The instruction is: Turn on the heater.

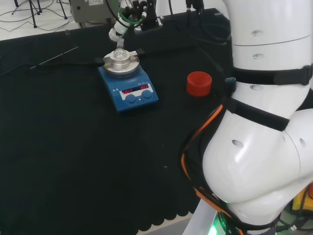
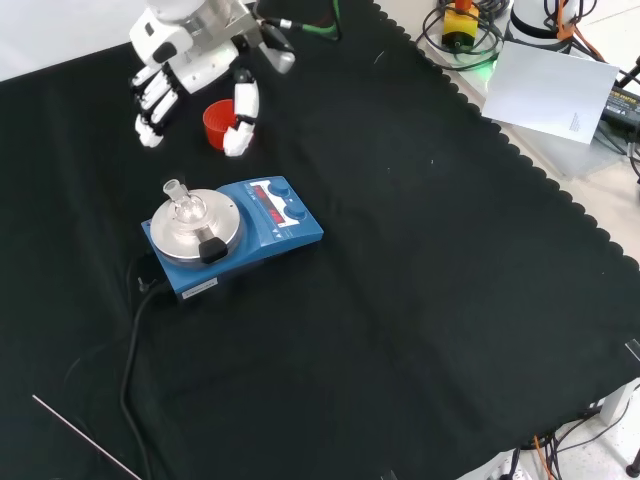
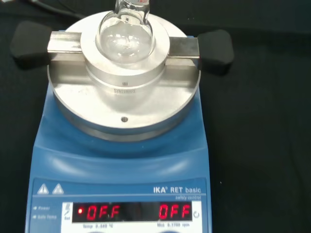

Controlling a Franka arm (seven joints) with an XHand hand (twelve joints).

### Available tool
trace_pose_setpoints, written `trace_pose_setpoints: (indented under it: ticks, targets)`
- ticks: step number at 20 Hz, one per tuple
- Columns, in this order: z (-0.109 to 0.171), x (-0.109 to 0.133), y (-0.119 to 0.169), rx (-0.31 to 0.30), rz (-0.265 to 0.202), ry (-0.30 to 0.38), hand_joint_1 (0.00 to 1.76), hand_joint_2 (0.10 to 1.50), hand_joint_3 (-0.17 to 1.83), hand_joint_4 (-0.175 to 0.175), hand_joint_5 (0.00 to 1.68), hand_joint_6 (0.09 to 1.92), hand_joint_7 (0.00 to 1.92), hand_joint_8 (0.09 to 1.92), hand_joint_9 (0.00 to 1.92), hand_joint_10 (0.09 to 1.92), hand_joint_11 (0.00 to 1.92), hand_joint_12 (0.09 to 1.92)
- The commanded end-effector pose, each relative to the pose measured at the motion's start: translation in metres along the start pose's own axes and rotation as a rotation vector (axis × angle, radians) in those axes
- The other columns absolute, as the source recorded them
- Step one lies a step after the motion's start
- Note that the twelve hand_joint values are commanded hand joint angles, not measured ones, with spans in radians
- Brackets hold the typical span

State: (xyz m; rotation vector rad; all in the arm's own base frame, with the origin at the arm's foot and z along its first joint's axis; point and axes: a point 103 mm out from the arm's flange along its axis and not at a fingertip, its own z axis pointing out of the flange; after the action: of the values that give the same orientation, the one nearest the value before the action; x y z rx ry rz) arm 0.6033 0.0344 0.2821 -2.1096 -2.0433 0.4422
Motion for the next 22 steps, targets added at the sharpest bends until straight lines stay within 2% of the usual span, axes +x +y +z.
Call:
trace_pose_setpoints:
  ticks: [1, 5, 8, 11, 14, 17, 19, 22]
  targets:
    - [-0.008, -0.003, -0.033, -0.038, 0.009, -0.007, 0.57, 0.67, 0.40, 0.000, 0.33, 0.09, 0.13, 0.63, 0.30, 0.70, 0.00, 1.37]
    - [-0.008, -0.006, -0.045, -0.026, 0.002, -0.007, 0.57, 0.67, 0.40, 0.001, 0.33, 0.09, 0.13, 0.62, 0.31, 0.70, 0.00, 1.37]
    - [-0.006, -0.011, -0.060, -0.062, 0.012, -0.014, 0.58, 0.68, 0.41, 0.001, 0.33, 0.09, 0.13, 0.62, 0.31, 0.70, 0.00, 1.37]
    - [-0.003, -0.002, -0.085, -0.068, 0.016, -0.030, 0.67, 0.70, 0.42, 0.001, 0.33, 0.09, 0.13, 0.62, 0.31, 0.70, 0.00, 1.37]
    - [0.001, 0.007, -0.103, -0.052, 0.011, -0.036, 0.79, 0.67, 0.56, 0.001, 0.34, 0.09, 0.14, 0.62, 0.31, 0.69, 0.00, 1.37]
    - [0.008, 0.013, -0.119, -0.045, 0.012, -0.038, 0.83, 0.66, 0.62, 0.002, 0.34, 0.09, 0.14, 0.62, 0.31, 0.69, 0.00, 1.37]
    - [0.008, -0.002, -0.122, -0.020, 0.003, -0.036, 0.84, 0.65, 0.64, 0.002, 0.34, 0.09, 0.15, 0.62, 0.32, 0.69, 0.00, 1.37]
    - [0.015, -0.006, -0.140, -0.049, 0.016, -0.034, 0.86, 0.65, 0.66, 0.002, 0.34, 0.09, 0.18, 0.63, 0.33, 0.69, 0.00, 1.37]
